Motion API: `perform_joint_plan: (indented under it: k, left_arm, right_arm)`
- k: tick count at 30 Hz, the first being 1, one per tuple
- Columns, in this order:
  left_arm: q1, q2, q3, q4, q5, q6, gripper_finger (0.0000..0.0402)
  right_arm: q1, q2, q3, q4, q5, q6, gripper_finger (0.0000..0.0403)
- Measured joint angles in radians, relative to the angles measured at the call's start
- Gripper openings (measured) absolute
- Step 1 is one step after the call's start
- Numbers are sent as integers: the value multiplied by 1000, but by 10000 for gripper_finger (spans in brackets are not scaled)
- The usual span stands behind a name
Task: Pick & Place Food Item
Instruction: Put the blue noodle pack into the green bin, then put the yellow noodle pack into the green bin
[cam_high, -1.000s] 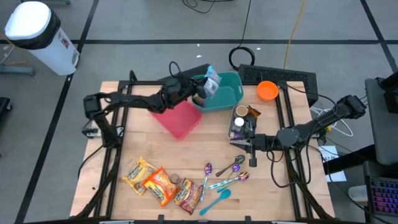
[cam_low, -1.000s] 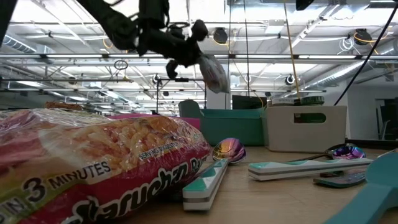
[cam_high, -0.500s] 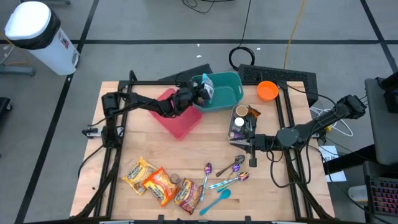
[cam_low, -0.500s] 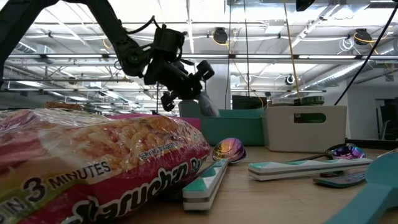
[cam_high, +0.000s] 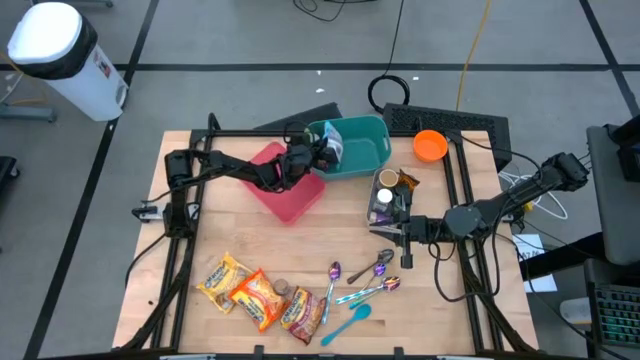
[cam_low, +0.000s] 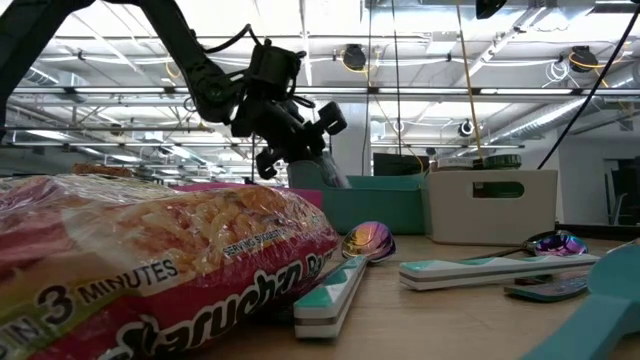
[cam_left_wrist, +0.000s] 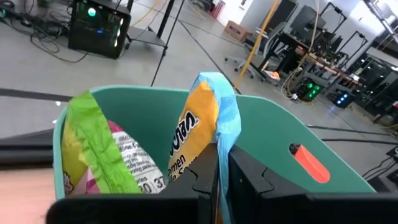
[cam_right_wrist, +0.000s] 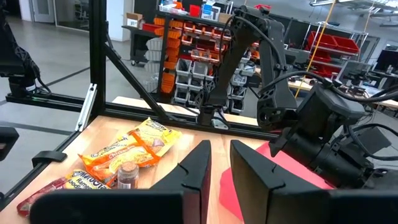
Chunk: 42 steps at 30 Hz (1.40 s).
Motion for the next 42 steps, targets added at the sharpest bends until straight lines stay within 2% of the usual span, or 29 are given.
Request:
perform_joint_plan:
  k: [6,15,20,26,29,35,39,42]
  left_arm:
    - [3,0,0,-11,2,-17,57]
    - [3,0,0,-6,3,-19,138]
    - [3,-19,0,19,65,12,179]
    - [-1,-91,0,52,156,111,207]
    - [-8,-151,0,34,232,166,211]
    - [-42,-328,0,-21,556,182,212]
    - [-72,-461,0,-150,741,214,212]
    - [-113,-560,0,-296,808,271,212]
  right_arm:
    - [0,0,0,0,0,0,50]
    - [0,0,0,-1,0,0,50]
    - [0,0,0,-4,0,0,50]
    - [0,0,0,-8,0,1,50]
    - [2,0,0,-8,0,1,50]
    - [2,0,0,-18,-1,14,50]
    - [2,0,0,-35,-1,27,50]
    - [2,0,0,-40,0,36,50]
